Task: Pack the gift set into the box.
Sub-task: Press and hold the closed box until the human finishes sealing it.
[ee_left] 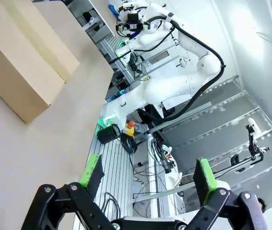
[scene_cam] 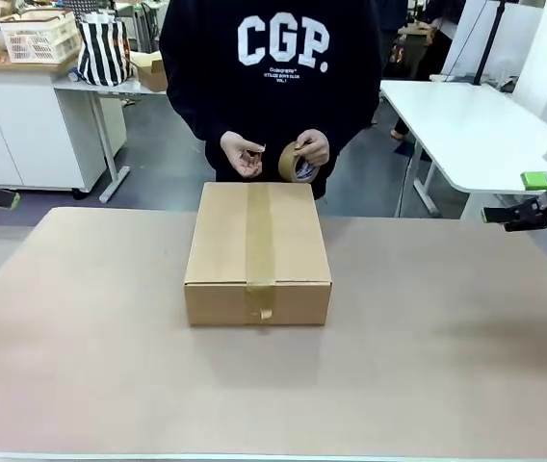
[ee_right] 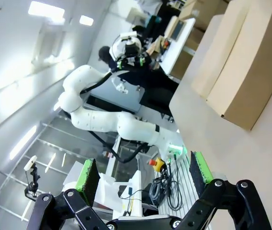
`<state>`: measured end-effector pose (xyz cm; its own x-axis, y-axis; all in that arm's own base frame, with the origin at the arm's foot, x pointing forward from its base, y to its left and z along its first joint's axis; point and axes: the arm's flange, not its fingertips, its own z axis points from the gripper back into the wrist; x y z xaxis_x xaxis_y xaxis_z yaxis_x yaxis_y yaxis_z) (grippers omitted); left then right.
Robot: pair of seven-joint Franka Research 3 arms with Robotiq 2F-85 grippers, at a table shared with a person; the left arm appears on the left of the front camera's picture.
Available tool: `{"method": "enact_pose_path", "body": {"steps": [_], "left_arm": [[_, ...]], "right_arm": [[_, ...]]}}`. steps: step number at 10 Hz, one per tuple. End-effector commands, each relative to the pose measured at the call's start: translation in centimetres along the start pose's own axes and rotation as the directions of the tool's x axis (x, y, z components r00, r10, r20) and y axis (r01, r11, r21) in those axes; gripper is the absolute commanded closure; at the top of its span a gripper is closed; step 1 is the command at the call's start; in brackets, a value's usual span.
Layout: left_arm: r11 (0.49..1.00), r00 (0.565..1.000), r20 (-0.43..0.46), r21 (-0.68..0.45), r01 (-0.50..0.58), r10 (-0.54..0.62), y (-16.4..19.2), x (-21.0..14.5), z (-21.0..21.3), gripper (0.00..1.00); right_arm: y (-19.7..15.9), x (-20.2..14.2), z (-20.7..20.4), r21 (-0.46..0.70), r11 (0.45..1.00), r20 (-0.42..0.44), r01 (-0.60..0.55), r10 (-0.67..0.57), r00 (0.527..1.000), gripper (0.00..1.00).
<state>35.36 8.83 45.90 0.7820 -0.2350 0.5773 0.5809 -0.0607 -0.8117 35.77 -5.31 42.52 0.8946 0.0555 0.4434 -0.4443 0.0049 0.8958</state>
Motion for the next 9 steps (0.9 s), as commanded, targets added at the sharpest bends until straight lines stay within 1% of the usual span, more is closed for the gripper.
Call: {"method": "enact_pose_path", "body": {"steps": [1,9], "left_arm": [[1.0,1.0,-0.022,0.01,0.007,-0.006,-0.77,0.11,-0.71,0.0],[1.0,1.0,-0.022,0.01,0.007,-0.006,-0.77,0.11,-0.71,0.0]], "right_arm": [[0.59,0.27,-1.06,0.006,1.0,-0.031,-0.014,0.014,0.999,0.0],[0.59,0.27,-1.06,0.006,1.0,-0.031,-0.014,0.014,0.999,0.0]]}}
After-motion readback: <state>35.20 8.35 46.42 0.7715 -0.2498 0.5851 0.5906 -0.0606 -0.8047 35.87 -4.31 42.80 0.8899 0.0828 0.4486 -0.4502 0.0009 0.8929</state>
